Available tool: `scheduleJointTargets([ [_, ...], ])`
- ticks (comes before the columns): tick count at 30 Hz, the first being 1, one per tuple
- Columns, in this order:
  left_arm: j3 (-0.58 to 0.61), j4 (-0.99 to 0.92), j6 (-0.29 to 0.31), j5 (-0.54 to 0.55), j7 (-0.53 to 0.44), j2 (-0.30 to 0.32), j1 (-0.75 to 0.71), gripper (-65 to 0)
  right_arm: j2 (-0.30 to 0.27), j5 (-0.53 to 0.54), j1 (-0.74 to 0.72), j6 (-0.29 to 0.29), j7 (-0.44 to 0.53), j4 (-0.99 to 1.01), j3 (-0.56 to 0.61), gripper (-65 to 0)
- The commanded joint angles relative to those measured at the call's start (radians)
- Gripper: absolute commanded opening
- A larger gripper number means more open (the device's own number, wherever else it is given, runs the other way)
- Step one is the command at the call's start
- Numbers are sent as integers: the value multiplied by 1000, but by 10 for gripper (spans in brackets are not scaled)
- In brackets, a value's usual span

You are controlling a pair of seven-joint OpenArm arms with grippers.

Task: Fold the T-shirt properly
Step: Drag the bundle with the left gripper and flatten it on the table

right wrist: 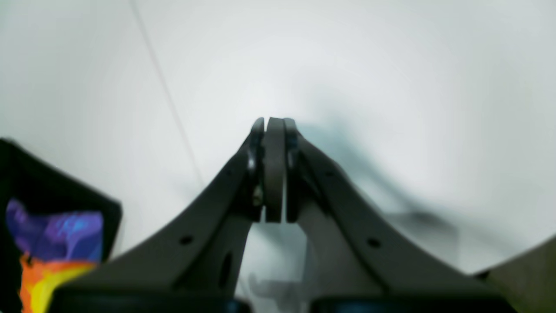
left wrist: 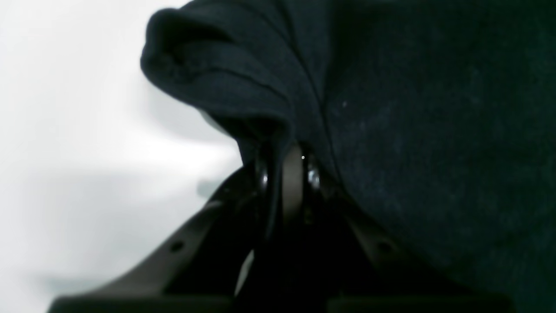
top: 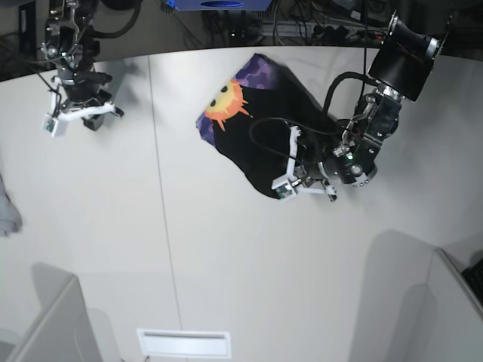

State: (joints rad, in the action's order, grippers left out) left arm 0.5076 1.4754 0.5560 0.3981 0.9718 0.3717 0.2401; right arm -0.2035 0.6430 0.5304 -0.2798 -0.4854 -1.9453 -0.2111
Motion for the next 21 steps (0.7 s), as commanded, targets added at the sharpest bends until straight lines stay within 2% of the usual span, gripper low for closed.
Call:
scheduleJointTargets([
  [1,41,-2,11,-1,20,0,21,-650,3,-2,7,4,21,-18,-18,-650],
  [6,197,1,16,-1,20,3,120,-650,40,-2,37,4,23,-19,-89,-650],
  [9,274,-5,83,-1,19,3,184,-650,65,-2,50,4,23,-21,-120,-650],
  [12,322,-6,117,-3,11,0,235,-650,89,-2,63,6,23,-22,-146,-650],
  [17,406,-22,142,-3,-121,0,296,-650,120,-2,78,6,24,-22,-164,-650],
  [21,489,-112,142,-3,-190,-13,348,-650,135,-4,86,6,24,-24,-170,-650],
])
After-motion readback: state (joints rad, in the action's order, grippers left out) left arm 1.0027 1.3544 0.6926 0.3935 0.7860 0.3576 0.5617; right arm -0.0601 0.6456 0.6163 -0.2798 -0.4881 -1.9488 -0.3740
